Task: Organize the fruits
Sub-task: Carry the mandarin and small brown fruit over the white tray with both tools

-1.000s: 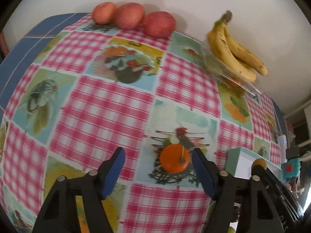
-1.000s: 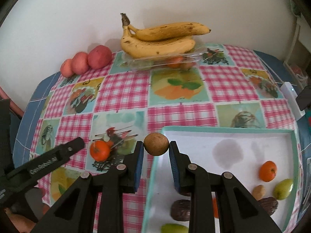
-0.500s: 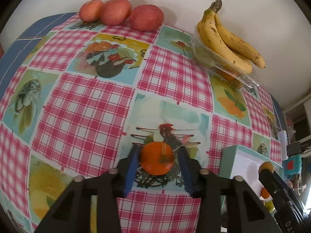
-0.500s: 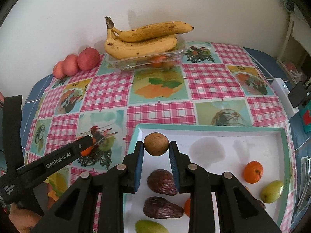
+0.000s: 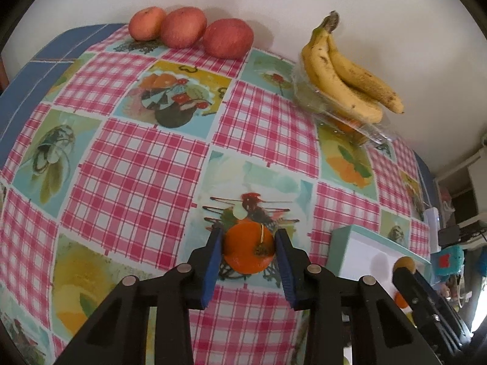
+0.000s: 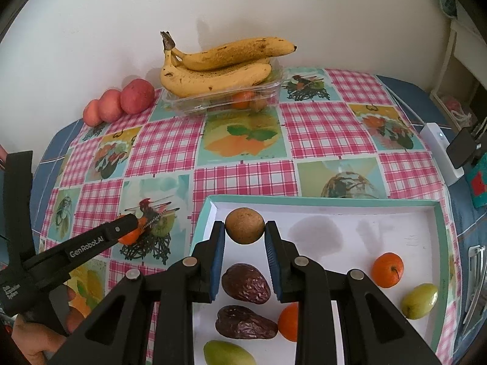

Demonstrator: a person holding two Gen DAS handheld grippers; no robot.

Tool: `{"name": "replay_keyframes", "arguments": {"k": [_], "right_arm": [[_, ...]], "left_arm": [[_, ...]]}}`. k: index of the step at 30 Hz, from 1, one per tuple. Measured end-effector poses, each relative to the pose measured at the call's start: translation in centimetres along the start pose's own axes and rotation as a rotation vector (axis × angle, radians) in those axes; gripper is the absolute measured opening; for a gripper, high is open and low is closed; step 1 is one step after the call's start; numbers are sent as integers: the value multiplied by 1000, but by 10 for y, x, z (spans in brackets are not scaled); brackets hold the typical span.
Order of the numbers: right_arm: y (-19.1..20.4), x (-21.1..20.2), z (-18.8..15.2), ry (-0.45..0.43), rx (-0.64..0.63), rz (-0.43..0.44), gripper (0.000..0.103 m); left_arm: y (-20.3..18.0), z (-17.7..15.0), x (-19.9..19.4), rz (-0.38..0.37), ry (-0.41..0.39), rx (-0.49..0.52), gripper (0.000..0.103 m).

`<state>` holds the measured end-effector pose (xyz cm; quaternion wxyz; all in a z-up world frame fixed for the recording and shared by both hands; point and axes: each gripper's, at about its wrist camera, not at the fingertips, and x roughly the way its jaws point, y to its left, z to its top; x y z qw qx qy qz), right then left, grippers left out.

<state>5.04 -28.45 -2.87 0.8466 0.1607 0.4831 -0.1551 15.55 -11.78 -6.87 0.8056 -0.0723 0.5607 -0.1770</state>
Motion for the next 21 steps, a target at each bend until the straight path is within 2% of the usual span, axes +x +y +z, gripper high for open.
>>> {"name": "replay_keyframes", "arguments": {"k": [10, 21], "right_arm": [[-8, -13, -16, 22, 4, -27, 28], [-30, -39, -45, 66, 68, -64, 28]], "left_arm": [[-19, -26, -38, -18, -11, 79, 37], [-54, -63, -73, -84, 0, 182, 37]]}}
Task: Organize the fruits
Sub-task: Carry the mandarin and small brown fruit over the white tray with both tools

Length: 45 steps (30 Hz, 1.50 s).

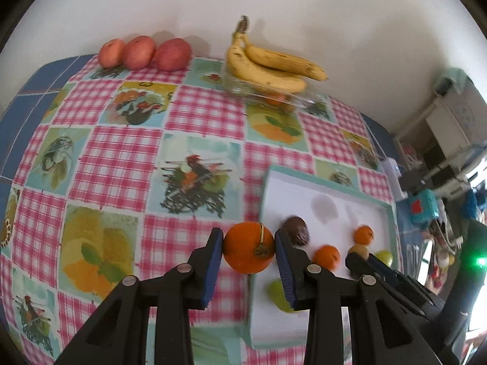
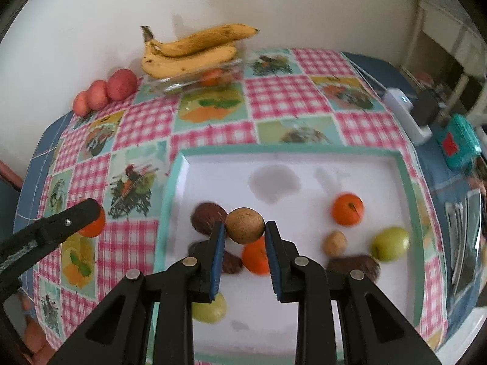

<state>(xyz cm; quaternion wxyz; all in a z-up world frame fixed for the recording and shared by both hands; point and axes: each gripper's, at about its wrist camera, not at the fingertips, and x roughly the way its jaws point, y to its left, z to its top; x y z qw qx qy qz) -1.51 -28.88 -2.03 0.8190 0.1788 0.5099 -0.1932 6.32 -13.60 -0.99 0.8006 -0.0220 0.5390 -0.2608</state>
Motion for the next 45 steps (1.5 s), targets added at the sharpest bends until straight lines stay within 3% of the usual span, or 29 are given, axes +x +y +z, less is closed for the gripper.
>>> {"name": "replay_keyframes", "arguments": {"k": [17, 26, 45], "right_arm": [[-52, -14, -44, 68, 83, -59, 28], [-74, -8, -51, 127, 121, -73, 28], [-88, 16, -62, 210, 149, -74, 28]], "left_arm": [[-68, -65, 21, -38, 163, 186, 37], [-82, -85, 45, -8, 253, 242, 37], [-74, -91, 73, 13, 306, 194, 38]]}}
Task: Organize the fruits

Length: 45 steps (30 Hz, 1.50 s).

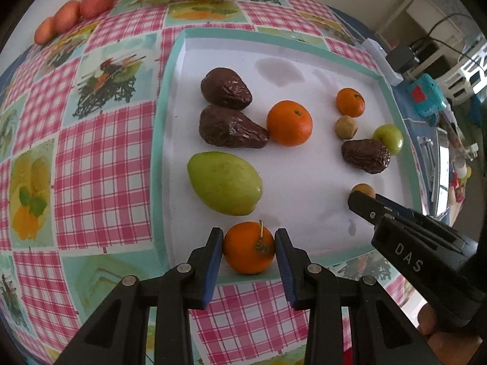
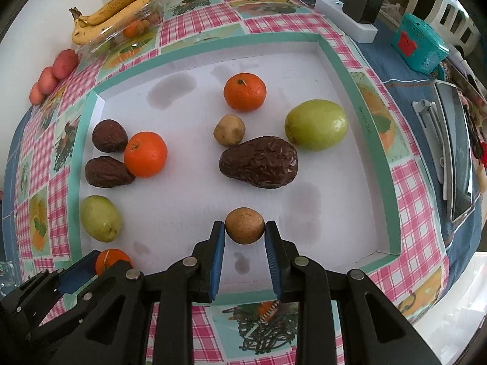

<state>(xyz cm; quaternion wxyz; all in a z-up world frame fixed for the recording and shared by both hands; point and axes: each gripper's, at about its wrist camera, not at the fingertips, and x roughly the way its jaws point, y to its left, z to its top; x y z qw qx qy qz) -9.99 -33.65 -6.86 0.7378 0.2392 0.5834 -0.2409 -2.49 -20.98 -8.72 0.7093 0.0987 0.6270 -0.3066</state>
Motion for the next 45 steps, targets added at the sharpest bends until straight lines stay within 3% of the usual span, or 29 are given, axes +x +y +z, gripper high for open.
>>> {"name": "replay_keyframes", "arguments": {"k": [7, 11, 16, 19, 22, 25, 26, 29, 34, 39, 45], "right_arm": [[1, -1, 0, -5, -11, -3, 28], [1, -1, -2, -8, -13, -11, 32], [1, -3, -2, -15, -13, -7, 40], [1, -8, -2, -31, -13, -8, 44], [4, -13, -2, -48, -14, -11, 55], [8, -19, -3, -62, -23, -26, 59], [11, -21, -3, -65, -29, -27, 67], [17, -20, -5, -75, -51, -6, 76], [29, -24, -10, -112, -79, 8, 89], [39, -34, -19, -162, -95, -2, 89], [46, -49, -31, -206, -105, 2, 89]], "left_arm": [[9, 0, -4, -10, 9, -14, 40], [11, 1, -16, -19, -16, -8, 56], [21, 3, -38, -13, -72, -4, 62], [37, 3, -48, -15, -94, -48, 72], [54, 0, -51, 52, -105, -87, 81], [73, -2, -51, 154, -116, -118, 92], [79, -3, -52, 171, -119, -129, 92], [104, -4, -60, 212, -154, -179, 103], [126, -14, -76, 265, -214, -205, 103], [127, -25, -88, 284, -252, -200, 103], [113, -36, -125, 340, -396, -158, 103]]}}
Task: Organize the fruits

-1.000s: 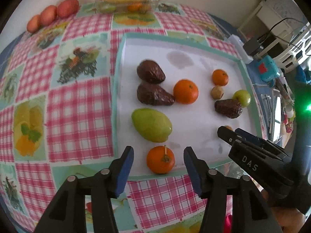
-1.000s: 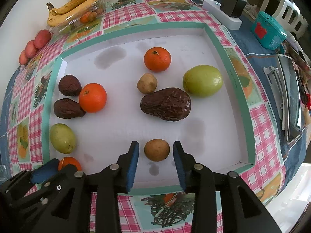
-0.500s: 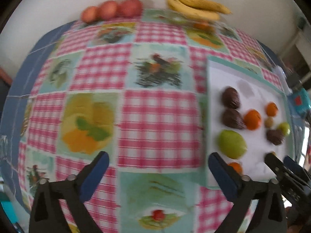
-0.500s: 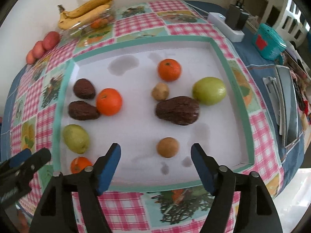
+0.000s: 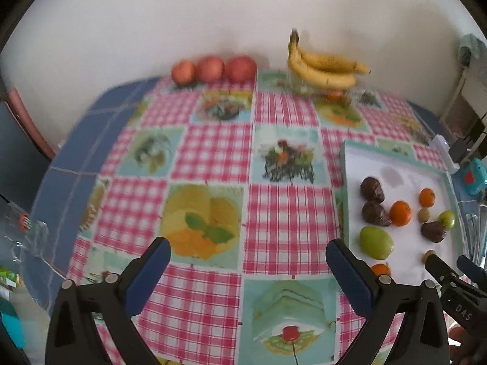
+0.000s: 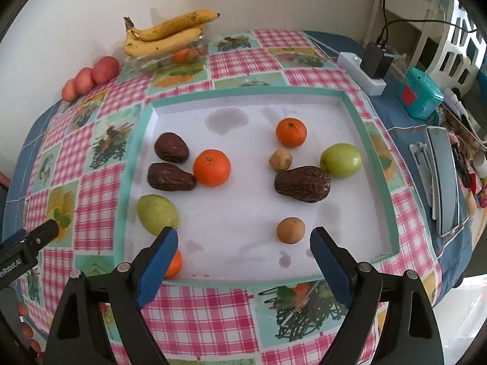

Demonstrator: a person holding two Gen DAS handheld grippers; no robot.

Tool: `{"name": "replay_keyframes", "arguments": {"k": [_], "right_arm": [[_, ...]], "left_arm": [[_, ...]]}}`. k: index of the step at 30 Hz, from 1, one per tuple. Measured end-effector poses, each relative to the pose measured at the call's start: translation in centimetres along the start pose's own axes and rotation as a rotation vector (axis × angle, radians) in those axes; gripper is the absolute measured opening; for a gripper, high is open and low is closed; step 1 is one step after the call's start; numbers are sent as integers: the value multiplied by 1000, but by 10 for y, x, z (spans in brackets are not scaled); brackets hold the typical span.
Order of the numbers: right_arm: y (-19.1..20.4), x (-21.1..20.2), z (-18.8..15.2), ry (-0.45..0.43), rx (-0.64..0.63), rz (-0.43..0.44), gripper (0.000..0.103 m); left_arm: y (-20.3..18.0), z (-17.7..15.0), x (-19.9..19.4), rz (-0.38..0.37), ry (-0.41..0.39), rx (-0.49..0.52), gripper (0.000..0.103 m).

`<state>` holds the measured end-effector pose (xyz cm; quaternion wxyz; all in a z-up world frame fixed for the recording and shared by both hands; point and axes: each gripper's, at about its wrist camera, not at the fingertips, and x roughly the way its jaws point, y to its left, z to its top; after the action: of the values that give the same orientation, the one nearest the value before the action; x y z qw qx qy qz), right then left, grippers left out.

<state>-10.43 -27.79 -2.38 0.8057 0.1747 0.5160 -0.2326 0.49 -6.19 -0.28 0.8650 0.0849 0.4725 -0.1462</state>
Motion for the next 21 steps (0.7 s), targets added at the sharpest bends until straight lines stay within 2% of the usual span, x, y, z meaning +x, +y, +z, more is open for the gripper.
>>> {"name": "replay_keyframes", "arguments": {"k": [4, 9, 21], "right_arm": [[2, -13, -6, -29, -8, 11, 89], [2, -29, -9, -86, 4, 7, 89], [12, -46, -13, -128, -28, 21, 89]], "left_arm": [[-1, -7, -17, 60, -30, 35, 103], [0, -21, -24, 164, 5, 36, 103], [10, -27, -29, 83, 46, -32, 103]]}}
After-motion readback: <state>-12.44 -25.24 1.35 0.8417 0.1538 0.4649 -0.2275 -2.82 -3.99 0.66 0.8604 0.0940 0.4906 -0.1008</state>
